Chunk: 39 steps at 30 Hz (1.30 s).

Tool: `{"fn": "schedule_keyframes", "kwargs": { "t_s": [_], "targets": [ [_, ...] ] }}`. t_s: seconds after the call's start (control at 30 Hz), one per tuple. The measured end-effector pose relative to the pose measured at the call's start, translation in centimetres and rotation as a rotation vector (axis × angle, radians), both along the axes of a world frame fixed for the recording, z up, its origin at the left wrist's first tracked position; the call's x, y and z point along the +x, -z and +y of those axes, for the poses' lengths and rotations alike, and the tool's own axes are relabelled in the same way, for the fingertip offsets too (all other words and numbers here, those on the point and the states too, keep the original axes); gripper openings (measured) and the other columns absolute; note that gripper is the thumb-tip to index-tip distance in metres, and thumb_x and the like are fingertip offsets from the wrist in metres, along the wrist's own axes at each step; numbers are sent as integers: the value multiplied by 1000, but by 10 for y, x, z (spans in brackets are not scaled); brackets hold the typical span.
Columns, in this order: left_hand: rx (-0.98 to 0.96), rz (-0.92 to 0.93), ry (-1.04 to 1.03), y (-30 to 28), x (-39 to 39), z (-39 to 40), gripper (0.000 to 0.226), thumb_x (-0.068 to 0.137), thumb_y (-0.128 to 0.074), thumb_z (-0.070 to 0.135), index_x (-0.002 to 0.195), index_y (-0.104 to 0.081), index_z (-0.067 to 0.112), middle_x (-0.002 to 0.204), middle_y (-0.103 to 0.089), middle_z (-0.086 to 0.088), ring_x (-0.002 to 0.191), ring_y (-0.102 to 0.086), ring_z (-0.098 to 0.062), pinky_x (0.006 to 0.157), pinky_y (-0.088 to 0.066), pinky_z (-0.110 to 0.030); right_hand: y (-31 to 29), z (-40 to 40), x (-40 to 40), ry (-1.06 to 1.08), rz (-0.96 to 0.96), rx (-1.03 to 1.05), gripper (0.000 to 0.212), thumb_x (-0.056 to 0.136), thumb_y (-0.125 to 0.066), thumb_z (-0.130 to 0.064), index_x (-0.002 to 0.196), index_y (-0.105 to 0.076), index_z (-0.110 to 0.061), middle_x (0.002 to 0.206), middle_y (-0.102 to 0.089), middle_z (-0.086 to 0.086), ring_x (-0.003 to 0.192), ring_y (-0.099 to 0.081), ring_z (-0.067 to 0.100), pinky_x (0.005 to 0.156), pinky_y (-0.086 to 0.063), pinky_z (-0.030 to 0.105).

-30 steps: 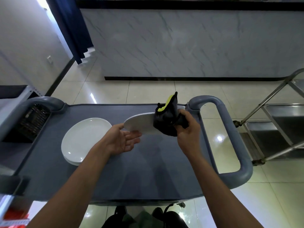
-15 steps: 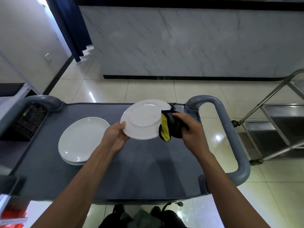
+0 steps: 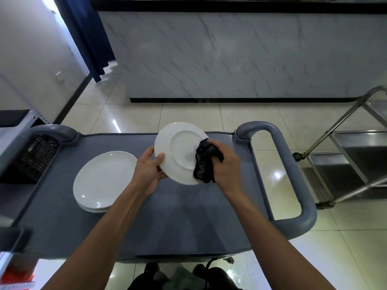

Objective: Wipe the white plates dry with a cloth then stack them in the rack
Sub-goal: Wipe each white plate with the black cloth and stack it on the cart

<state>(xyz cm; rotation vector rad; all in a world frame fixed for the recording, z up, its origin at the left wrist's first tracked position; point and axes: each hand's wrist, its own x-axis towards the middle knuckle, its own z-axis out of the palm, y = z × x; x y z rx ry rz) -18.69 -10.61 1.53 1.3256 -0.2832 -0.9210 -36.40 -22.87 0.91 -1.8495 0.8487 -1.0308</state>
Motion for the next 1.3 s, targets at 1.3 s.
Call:
{"fn": "schedule_keyframes", "kwargs": {
  "t_s": [1.3],
  "targets": [
    [42, -196, 129, -10, -21, 8, 24, 100, -56, 5, 121, -64, 12, 100, -76, -10, 86, -74, -30, 63, -60, -40, -18, 18, 49, -99, 122, -365, 47, 95, -53, 2, 140, -56, -11, 149, -48, 11, 137, -46, 26, 115, -38, 40]
  ]
}}
